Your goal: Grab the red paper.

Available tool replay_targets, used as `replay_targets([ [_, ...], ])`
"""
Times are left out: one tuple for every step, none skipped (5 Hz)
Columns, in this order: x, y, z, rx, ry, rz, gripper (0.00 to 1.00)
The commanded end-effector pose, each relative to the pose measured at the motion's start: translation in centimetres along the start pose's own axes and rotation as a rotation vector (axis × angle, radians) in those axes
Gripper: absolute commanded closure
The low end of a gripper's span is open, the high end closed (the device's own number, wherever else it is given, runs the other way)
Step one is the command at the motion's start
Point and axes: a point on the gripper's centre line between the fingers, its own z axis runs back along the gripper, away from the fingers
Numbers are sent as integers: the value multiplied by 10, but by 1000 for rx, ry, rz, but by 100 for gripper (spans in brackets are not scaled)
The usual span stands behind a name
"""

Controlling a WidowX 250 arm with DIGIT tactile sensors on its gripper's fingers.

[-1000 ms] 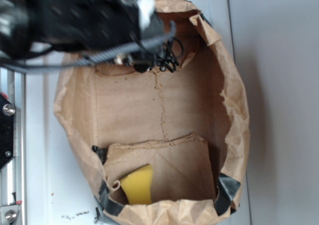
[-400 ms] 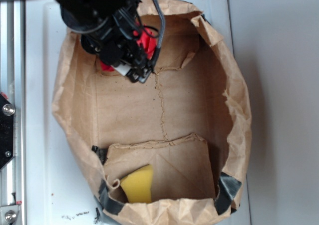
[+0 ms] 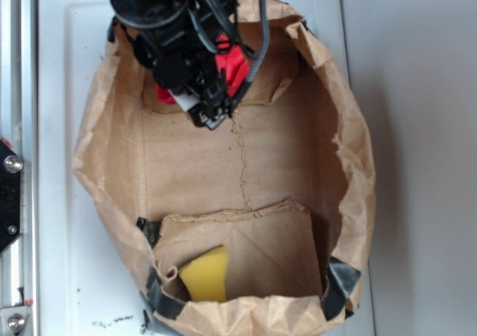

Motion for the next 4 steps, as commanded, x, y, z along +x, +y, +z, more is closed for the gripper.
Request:
replay_targets([
  [-12, -22, 34, 3, -172, -17, 100],
  [-21, -38, 48, 9, -138, -52, 100],
  [-20, -45, 49, 18, -123, -61, 100],
  [-16, -50, 46, 24, -115, -53, 100],
])
